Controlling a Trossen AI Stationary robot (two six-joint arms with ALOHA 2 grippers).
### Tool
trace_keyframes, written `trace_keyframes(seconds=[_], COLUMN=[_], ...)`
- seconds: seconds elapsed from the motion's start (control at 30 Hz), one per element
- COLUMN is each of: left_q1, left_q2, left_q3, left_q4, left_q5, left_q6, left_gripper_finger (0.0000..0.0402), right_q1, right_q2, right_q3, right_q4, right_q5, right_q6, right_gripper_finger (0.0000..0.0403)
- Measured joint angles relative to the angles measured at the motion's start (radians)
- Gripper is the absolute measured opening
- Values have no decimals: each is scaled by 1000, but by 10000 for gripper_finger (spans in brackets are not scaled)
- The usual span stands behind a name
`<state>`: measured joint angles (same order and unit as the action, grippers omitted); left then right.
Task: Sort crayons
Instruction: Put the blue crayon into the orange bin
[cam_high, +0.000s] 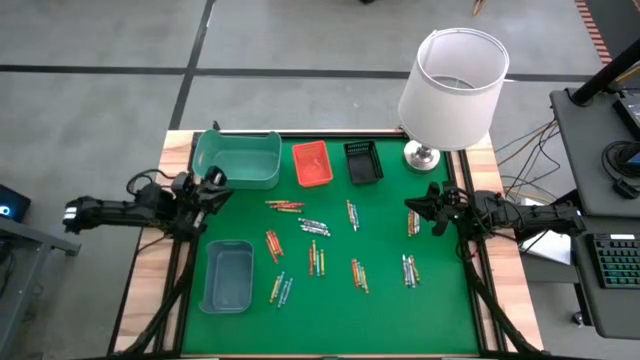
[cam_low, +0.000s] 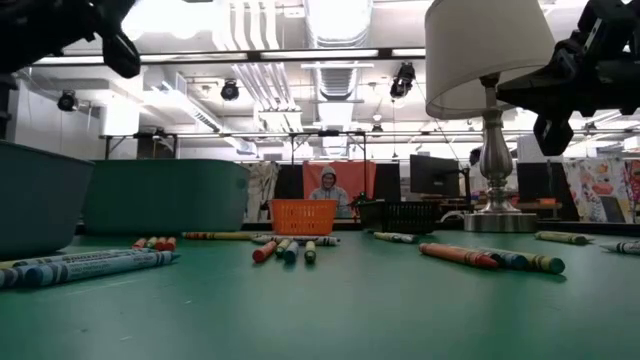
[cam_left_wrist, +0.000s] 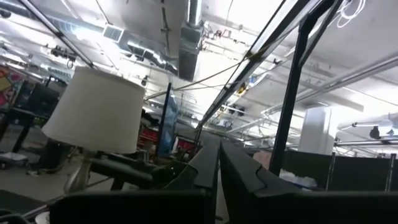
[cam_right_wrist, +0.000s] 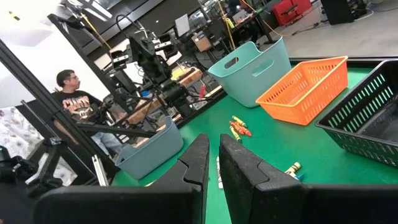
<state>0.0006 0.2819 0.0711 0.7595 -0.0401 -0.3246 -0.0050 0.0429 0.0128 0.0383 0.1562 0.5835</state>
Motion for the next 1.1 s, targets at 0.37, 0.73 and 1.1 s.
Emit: trace_keyframes(seconds=[0.37, 0.73, 1.1], left_q1=[0, 0, 0], left_q2=[356, 585, 661], left_q3=[32, 279, 511], left_q4=[212, 27, -517], left_q5=[-1, 77, 77], left_q6=[-41, -14, -72], left_gripper_finger=[0, 0, 0], right_q1=[-2, -4, -4], right_q2=[0, 8, 162], right_q3=[0, 0, 60], right_q4=[1, 342, 345], right_q5=[2, 80, 46], right_q6=[-85, -389, -72], right_gripper_finger=[29, 29, 29])
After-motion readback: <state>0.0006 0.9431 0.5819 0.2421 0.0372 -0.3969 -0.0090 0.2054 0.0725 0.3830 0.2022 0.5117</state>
